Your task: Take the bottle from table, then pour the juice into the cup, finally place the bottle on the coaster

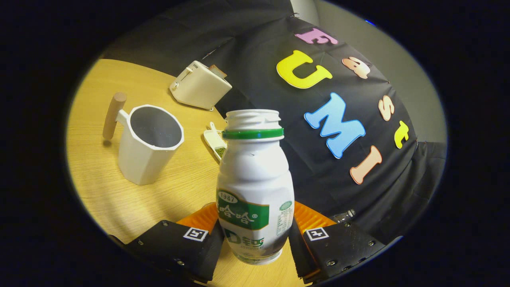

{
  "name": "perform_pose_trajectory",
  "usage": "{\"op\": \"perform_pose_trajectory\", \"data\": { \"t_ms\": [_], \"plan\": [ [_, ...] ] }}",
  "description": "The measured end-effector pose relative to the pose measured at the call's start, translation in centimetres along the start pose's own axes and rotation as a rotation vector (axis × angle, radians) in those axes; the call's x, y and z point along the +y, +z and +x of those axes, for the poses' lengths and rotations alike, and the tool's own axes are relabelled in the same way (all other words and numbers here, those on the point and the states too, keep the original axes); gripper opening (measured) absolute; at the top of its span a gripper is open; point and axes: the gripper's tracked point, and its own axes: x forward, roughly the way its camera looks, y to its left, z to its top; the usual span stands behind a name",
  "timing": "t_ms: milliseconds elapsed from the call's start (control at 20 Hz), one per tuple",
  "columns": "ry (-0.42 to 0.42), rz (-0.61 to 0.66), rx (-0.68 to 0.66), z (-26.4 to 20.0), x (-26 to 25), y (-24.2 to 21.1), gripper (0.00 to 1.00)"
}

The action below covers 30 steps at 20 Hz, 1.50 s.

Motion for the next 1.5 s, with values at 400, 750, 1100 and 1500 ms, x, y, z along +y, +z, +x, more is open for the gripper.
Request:
{"op": "perform_pose_trajectory", "data": {
  "t_ms": [400,750,1100,1500],
  "plan": [
    [-0.034,-0.192,-0.003,0.7,0.5,1.2,0.74],
    [-0.038,-0.308,0.010,1.4,1.2,1.8,0.74],
    [-0.107,-0.487,-0.012,1.0,0.2,2.6,0.74],
    [-0.146,-0.594,-0.010,1.2,-0.6,3.2,0.74]
  ]
}}
